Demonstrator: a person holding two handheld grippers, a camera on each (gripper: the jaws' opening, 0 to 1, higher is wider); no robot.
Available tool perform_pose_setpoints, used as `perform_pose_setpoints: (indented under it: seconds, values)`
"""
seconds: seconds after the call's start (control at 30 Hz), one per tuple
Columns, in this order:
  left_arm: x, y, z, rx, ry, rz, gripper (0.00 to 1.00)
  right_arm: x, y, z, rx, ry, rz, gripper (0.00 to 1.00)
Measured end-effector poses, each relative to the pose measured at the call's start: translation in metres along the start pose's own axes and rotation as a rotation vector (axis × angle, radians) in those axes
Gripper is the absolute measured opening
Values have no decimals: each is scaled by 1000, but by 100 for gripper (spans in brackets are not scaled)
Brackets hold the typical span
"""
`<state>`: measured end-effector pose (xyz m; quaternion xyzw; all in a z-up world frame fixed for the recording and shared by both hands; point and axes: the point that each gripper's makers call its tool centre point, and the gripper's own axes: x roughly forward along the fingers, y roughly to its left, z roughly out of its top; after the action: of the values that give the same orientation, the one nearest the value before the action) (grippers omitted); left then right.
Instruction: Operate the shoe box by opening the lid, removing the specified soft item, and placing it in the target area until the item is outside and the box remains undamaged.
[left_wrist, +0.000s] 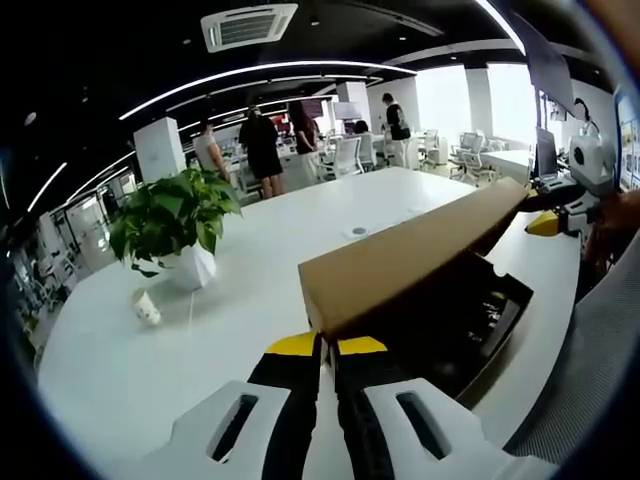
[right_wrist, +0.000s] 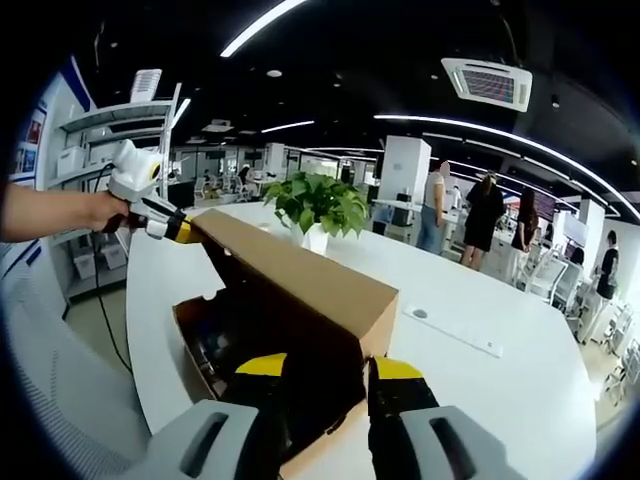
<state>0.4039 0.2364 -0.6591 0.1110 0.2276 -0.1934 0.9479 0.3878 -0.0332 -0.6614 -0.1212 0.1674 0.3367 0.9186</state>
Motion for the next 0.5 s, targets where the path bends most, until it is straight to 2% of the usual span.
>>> perform_pose_setpoints:
  seconds: [0.17, 0.2, 0.23, 0.5]
  values:
    - [3, 3, 4, 8, -5, 1, 2, 1, -4, 3, -2, -6, -5, 27]
    - [2, 3, 5, 10, -6, 1, 2, 2, -5, 5, 23, -17, -3, 27]
    - [2, 3, 6, 14, -7, 2, 2, 2, -5, 8, 92, -34, 6, 28]
    - [8, 8, 12, -1, -25, 4, 1, 6, -15, 10, 66, -29, -3, 24]
